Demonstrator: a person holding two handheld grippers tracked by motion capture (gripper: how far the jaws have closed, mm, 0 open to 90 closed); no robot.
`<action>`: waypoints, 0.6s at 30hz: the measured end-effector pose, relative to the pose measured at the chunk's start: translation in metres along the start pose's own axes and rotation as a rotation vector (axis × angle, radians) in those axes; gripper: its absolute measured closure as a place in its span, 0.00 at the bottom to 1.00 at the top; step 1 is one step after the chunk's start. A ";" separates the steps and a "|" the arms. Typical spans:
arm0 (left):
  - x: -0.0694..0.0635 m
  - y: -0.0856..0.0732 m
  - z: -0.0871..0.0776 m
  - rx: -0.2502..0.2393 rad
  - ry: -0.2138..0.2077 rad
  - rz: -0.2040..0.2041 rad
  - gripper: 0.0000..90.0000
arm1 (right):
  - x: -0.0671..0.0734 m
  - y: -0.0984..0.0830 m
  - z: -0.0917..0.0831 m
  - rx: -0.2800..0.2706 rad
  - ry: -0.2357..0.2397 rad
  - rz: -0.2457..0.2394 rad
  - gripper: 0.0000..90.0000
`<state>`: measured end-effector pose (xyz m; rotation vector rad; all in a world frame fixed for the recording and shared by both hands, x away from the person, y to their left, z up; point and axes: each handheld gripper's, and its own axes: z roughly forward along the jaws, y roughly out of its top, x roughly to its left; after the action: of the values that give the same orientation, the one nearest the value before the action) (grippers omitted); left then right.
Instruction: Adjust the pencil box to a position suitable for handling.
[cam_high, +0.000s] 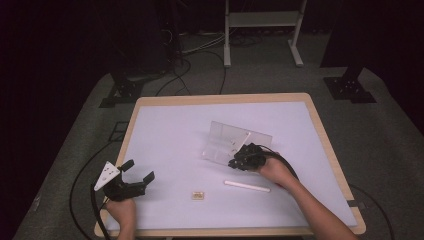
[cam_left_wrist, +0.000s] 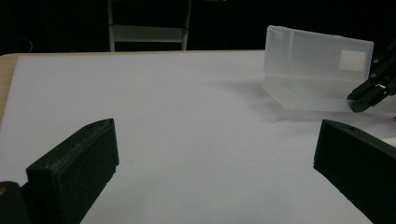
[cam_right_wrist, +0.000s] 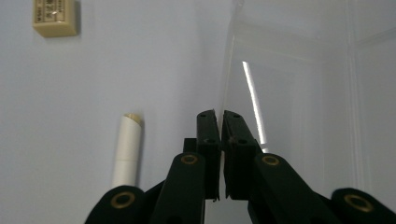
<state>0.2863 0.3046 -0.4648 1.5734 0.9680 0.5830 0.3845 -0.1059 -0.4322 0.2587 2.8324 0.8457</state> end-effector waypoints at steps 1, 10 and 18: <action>0.000 0.000 0.000 0.000 0.000 0.000 0.00 | 0.001 0.001 0.001 0.000 0.005 -0.003 0.95; 0.001 0.000 -0.001 -0.002 0.000 -0.006 0.00 | 0.009 0.013 0.014 -0.001 0.038 -0.047 0.95; 0.001 0.000 -0.001 -0.002 -0.002 -0.004 0.00 | 0.012 0.016 0.024 0.013 0.066 -0.056 0.95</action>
<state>0.2862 0.3055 -0.4647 1.5693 0.9689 0.5791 0.3803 -0.0778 -0.4445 0.1550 2.8924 0.8395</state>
